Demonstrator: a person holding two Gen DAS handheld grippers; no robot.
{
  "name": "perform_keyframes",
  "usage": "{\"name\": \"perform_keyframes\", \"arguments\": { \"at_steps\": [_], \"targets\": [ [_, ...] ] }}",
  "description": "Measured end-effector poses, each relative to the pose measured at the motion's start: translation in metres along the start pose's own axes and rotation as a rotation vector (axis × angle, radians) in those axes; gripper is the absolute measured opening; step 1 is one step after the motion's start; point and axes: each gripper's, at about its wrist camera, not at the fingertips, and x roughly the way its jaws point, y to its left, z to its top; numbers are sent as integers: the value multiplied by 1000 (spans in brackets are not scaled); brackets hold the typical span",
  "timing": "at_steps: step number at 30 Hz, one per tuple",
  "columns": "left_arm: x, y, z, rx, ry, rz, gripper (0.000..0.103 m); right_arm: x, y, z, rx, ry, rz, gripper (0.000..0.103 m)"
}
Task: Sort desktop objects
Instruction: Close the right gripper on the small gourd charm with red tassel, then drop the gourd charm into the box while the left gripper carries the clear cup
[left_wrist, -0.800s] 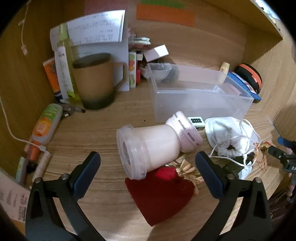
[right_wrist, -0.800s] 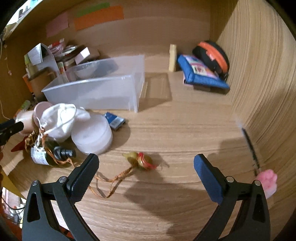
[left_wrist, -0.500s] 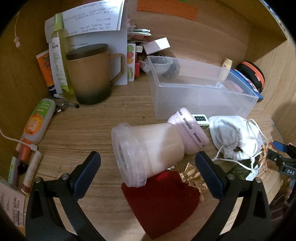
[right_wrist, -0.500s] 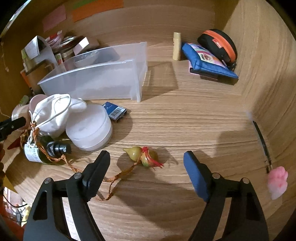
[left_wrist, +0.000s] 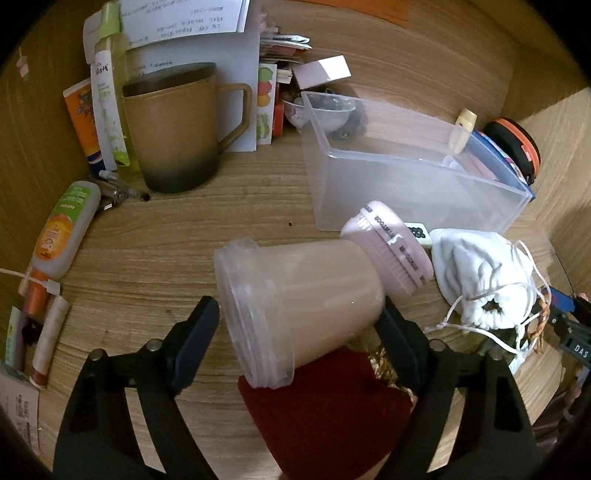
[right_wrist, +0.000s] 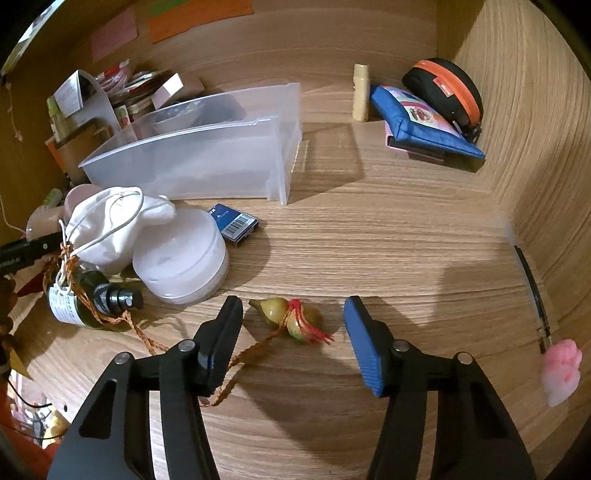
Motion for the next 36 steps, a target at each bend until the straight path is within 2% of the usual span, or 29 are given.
{"name": "perform_keyframes", "arguments": {
  "at_steps": [3,7,10,19,24,36],
  "targets": [
    [-1,-2,3,-5,-15,5,81,0,0,-1,-13,-7,-13,47],
    [0,0,7,-20,-22,-12,77,0,-2,-2,-15,-18,-26,28],
    [1,0,9,-20,-23,-15,77,0,-4,-1,-13,-20,-26,24],
    [-5,1,10,-5,-52,-19,69,-1,-4,2,16,-30,-11,23],
    [-7,-3,8,0,-76,-1,69,-24,0,14,-1,-104,5,23],
    [-11,7,5,-66,-77,-27,69,-62,15,65,-81,-273,44,23]
  ]
}}
